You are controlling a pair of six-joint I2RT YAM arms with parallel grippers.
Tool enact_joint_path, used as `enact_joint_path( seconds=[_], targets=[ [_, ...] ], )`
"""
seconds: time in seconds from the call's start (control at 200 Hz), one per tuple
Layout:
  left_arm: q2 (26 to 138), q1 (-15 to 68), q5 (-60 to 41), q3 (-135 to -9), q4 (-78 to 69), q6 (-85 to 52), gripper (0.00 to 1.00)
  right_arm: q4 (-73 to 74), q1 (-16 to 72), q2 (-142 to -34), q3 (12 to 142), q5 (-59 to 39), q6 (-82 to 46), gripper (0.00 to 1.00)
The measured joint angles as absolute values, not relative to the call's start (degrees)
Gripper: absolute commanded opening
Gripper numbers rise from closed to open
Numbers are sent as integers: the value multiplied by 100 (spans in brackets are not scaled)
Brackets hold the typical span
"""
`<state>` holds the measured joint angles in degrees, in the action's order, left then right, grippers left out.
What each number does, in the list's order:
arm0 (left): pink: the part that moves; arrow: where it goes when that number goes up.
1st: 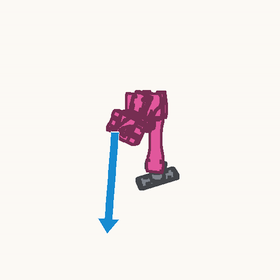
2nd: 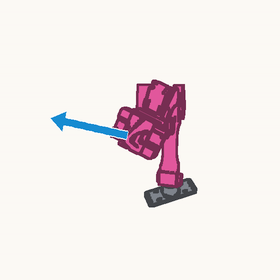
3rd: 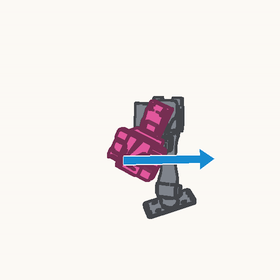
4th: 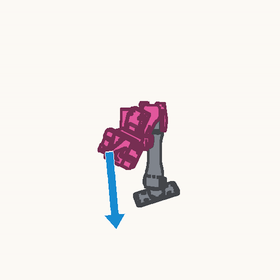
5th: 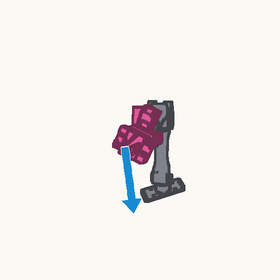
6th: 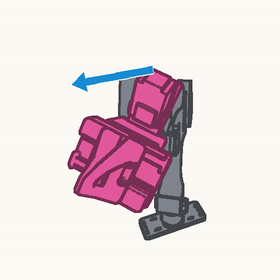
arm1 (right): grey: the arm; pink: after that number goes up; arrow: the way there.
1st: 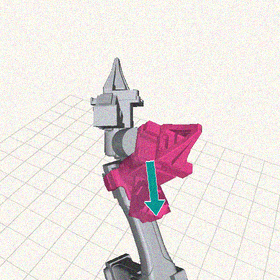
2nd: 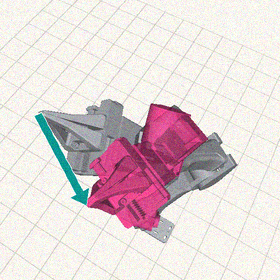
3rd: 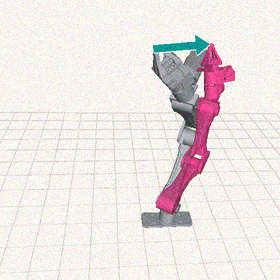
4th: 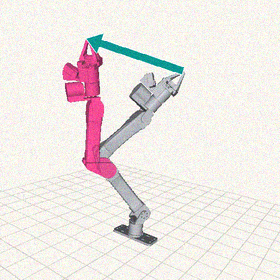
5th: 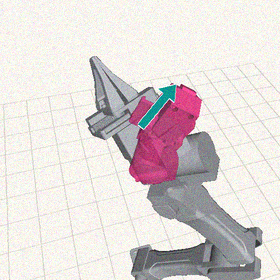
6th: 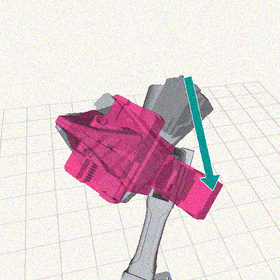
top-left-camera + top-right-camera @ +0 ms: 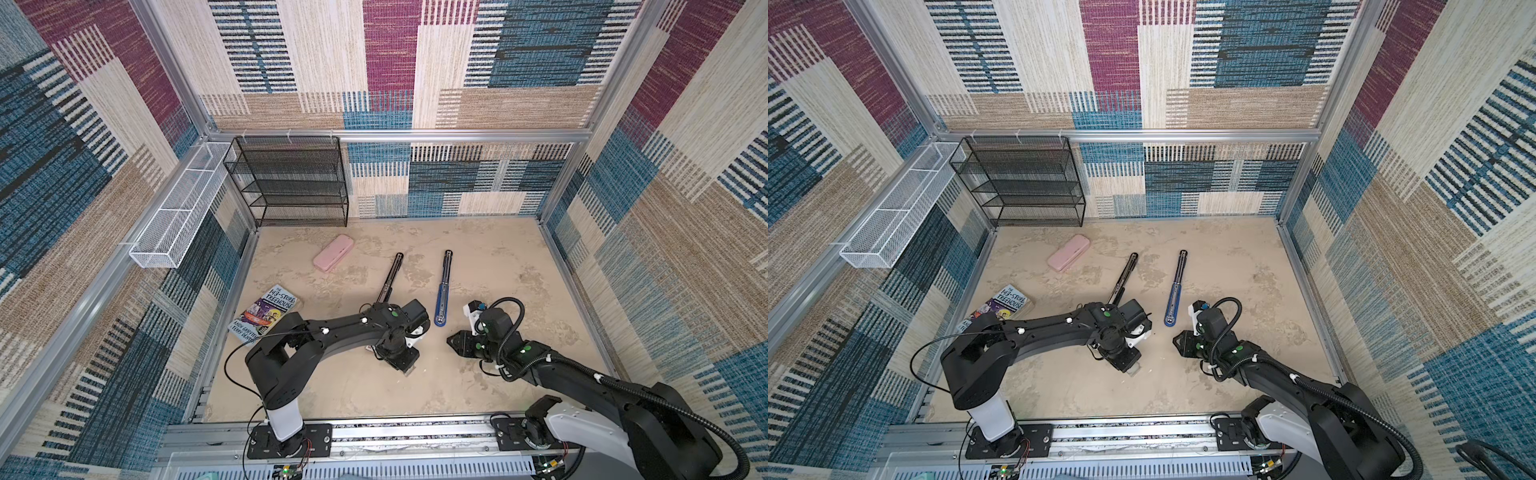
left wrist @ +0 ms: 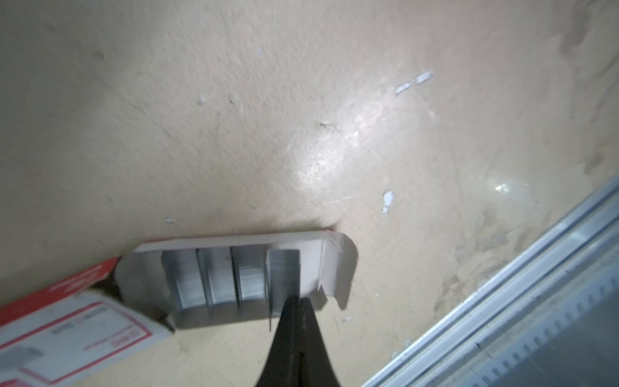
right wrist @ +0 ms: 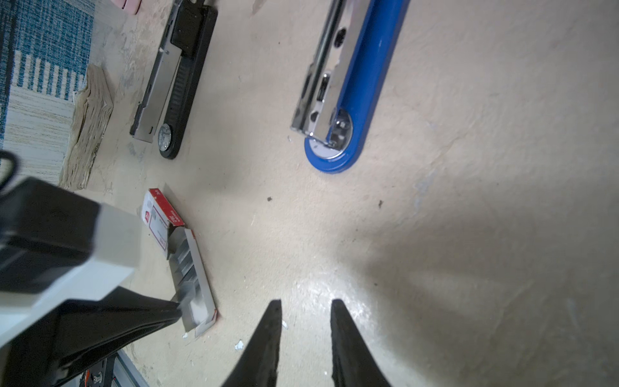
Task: Load the staples into the stapler
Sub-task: 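Close the left gripper on one staple strip and lift it from the tray, then raise the staple strip with the left gripper while the right gripper approaches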
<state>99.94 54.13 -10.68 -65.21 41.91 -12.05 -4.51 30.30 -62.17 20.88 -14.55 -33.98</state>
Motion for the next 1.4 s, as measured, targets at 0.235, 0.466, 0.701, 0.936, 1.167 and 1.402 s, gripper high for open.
enact_joint_path(
  seconds=[0.235, 0.466, 0.701, 0.936, 1.167, 1.402],
  targets=[
    [9365, 5192, -1293, -6855, 4331, -1208, 0, -598, 2801, -5992, 2650, -1640, -3297, 39],
    [8807, 4257, -2320, -7081, 3621, -1518, 0, -180, 1975, -5778, 3253, -2541, -3159, 49],
    [8547, 3774, -3509, -6766, 1815, -2543, 0, 1616, 954, -6123, 3170, -4311, -3756, 52],
    [8611, 3736, -4132, -6506, 211, -3605, 0, 3669, 764, -6751, 3068, -5660, -4838, 52],
    [8626, 3826, -4600, -6152, -854, -4237, 0, 4707, 755, -6598, 2869, -6272, -5341, 56],
    [8729, 3962, -5140, -5935, -2027, -4842, 0, 5325, 799, -6523, 2762, -6567, -5741, 54]
  ],
)
